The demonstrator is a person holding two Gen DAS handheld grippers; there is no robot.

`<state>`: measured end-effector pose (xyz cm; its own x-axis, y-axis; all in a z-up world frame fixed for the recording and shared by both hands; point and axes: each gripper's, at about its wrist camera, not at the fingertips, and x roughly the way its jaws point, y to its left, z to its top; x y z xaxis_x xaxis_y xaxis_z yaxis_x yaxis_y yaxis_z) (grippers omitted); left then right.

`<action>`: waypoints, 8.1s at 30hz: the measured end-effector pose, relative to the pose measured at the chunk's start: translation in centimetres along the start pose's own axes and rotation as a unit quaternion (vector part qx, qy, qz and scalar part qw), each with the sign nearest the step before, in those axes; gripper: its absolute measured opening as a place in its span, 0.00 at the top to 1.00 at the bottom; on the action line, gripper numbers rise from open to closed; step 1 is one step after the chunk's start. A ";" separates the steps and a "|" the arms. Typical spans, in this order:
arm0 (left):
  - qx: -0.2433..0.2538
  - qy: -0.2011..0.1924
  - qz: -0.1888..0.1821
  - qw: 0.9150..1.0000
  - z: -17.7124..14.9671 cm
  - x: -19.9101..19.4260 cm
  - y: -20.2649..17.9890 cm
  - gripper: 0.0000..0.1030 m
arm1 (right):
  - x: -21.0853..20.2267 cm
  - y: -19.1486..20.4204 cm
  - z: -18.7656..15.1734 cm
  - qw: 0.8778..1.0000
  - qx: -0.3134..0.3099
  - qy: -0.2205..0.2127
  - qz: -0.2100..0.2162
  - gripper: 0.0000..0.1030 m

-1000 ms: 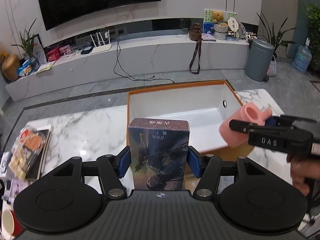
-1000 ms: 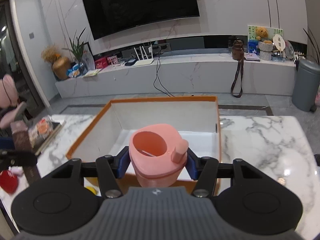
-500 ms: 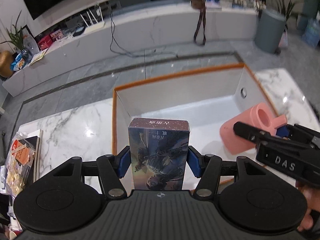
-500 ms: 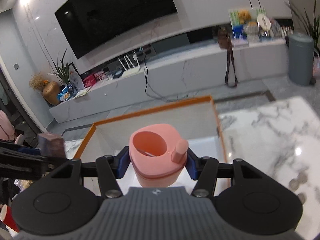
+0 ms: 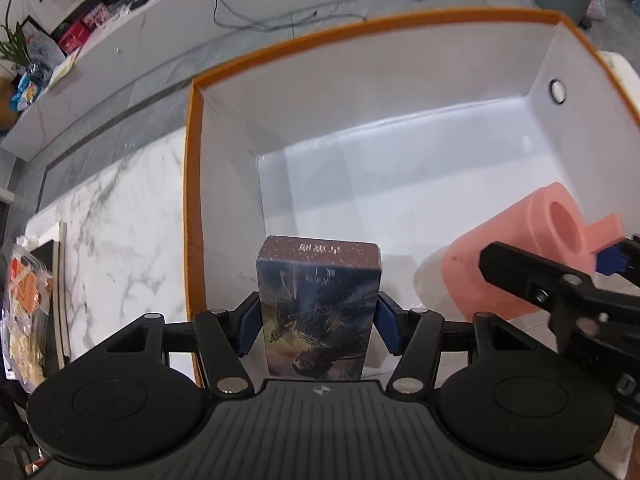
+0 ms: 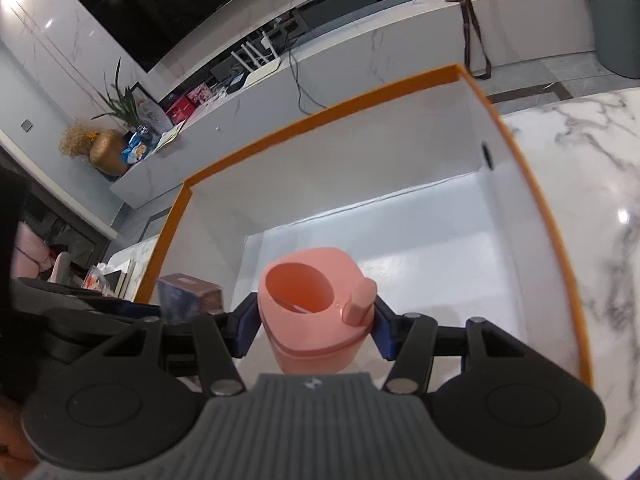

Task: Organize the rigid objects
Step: 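Carry the book box and pink cup over the orange box with both tools, then lower both items into the orange box and open both tools, then withdraw both tools from the box back toward the remaining items, then grasp the dark shampoo bottle with the left tool while the right tool grasps the white cylinder box, then lift the shampoo bottle and white cylinder box and carry both toward the orange box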

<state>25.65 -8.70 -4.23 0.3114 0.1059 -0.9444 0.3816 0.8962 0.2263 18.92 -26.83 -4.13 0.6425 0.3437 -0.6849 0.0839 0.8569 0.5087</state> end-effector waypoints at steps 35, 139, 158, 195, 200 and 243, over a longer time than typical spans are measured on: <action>0.023 -0.048 0.029 0.998 -0.2 -5.5 -1.7 0.20 | -3.8 1.0 0.8 0.978 -0.158 -0.025 -0.137 0.41; -0.086 -0.104 -0.058 0.989 -22.0 0.2 4.0 0.54 | -12.1 -10.4 -13.1 0.985 -0.115 0.120 -0.057 0.71; -0.097 -0.112 -0.031 0.988 -22.5 -0.2 3.3 0.39 | -12.0 -8.6 -14.6 0.955 -0.228 0.093 -0.165 0.40; -0.133 -0.142 -0.061 0.979 -24.1 -4.5 6.1 0.64 | -13.2 -6.6 -14.8 0.955 -0.235 0.051 -0.175 0.42; -0.133 -0.129 -0.053 0.981 -24.2 -4.6 6.4 0.64 | -14.4 -5.2 -14.0 0.959 -0.231 0.028 -0.160 0.42; -0.097 -0.264 -0.057 0.958 -12.8 -13.7 4.4 0.65 | -14.8 2.8 -2.3 0.974 -0.203 -0.081 -0.064 0.42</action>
<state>11.89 -0.66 6.67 0.6932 -0.1843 -0.6968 0.2860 0.9577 0.0312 7.84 -28.60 6.26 0.7615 0.1862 -0.6209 -0.1157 0.9815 0.1525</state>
